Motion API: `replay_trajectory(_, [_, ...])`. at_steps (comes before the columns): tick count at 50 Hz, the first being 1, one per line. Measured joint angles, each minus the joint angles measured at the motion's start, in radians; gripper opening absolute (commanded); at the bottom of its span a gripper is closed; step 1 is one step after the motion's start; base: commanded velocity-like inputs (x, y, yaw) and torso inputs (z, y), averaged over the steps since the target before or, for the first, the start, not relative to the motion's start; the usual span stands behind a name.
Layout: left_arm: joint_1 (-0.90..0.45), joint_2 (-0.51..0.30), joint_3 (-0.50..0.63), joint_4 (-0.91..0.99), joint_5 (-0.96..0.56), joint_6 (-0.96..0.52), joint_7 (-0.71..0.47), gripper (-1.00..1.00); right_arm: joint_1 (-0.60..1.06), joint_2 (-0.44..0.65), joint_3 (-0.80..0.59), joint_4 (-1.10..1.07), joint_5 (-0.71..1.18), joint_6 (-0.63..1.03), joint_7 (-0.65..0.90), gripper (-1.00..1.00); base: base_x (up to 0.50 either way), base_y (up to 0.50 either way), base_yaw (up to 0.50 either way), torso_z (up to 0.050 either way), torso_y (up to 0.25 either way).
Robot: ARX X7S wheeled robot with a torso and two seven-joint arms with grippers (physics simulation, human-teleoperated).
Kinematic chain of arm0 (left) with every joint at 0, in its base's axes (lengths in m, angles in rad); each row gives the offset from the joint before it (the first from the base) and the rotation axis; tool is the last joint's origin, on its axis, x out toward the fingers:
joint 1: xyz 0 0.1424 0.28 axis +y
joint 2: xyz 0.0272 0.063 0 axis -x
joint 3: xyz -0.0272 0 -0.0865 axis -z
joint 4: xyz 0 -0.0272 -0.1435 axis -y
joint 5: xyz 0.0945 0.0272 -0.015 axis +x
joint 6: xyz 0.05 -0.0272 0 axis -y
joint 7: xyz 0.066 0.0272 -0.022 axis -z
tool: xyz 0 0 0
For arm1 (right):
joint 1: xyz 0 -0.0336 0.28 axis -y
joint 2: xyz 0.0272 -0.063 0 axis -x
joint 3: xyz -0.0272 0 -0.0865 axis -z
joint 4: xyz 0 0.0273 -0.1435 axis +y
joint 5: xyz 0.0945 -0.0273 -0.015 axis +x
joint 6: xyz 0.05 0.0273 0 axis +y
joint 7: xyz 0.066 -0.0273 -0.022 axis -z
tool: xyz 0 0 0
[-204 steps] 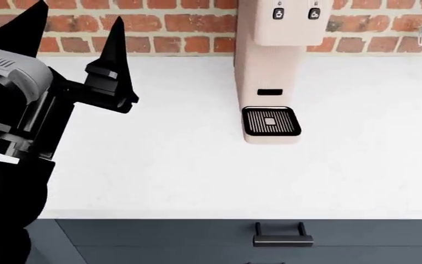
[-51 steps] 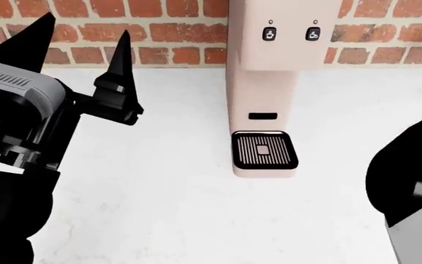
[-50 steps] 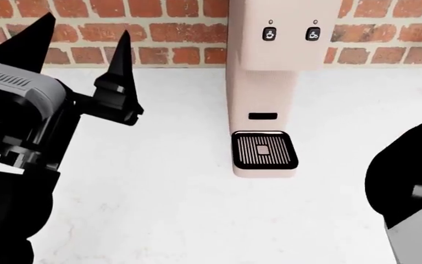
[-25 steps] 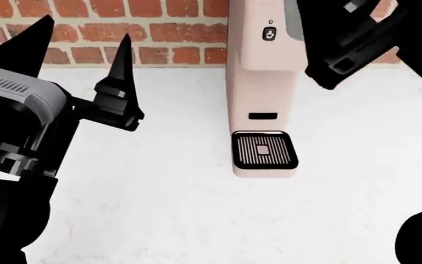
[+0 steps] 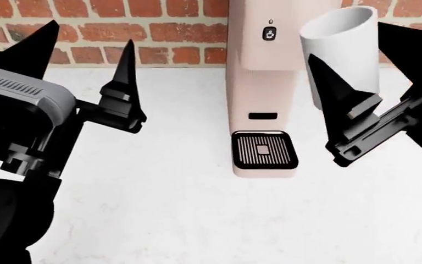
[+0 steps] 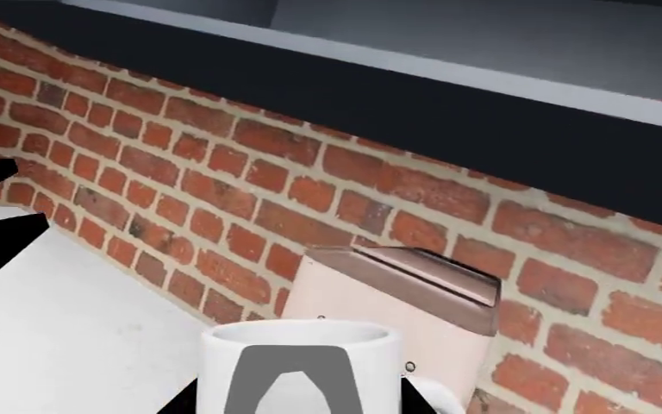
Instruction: Pick the mug from the cabinet, place it under the coffee machine dispenser, and press the start button.
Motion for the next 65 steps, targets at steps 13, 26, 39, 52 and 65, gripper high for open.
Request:
replay_trajectory(13, [0.009,-0.004,0.015,-0.005,0.008,0.007,-0.002,1.0,-0.548,-0.087,-0.041,-0.1,-0.461,-0.504,-0.21,-1.0,0.0,0.0,0.0,0.0,0.001])
replay_trajectory(26, [0.021,-0.008,0.02,-0.01,0.011,0.017,-0.004,1.0,-0.876,-0.212,-0.144,-0.017,-0.785,-0.925,-0.314,-1.0,0.0,0.0,0.0,0.0,0.0])
replay_trajectory(39, [0.029,-0.012,0.024,-0.022,0.015,0.03,-0.003,1.0,-0.943,-0.321,-0.245,0.148,-0.922,-1.153,-0.34,-1.0,0.0,0.0,0.0,0.0,0.0])
replay_trajectory(52, [0.042,-0.017,0.026,-0.031,0.018,0.042,-0.004,1.0,-0.897,-0.373,-0.296,0.238,-0.955,-1.233,-0.326,-1.0,0.0,0.0,0.0,0.001,0.001])
replay_trajectory(65, [0.047,-0.02,0.027,-0.038,0.018,0.049,-0.005,1.0,-0.826,-0.391,-0.338,0.289,-0.962,-1.224,-0.309,-1.0,0.0,0.0,0.0,0.0,0.0])
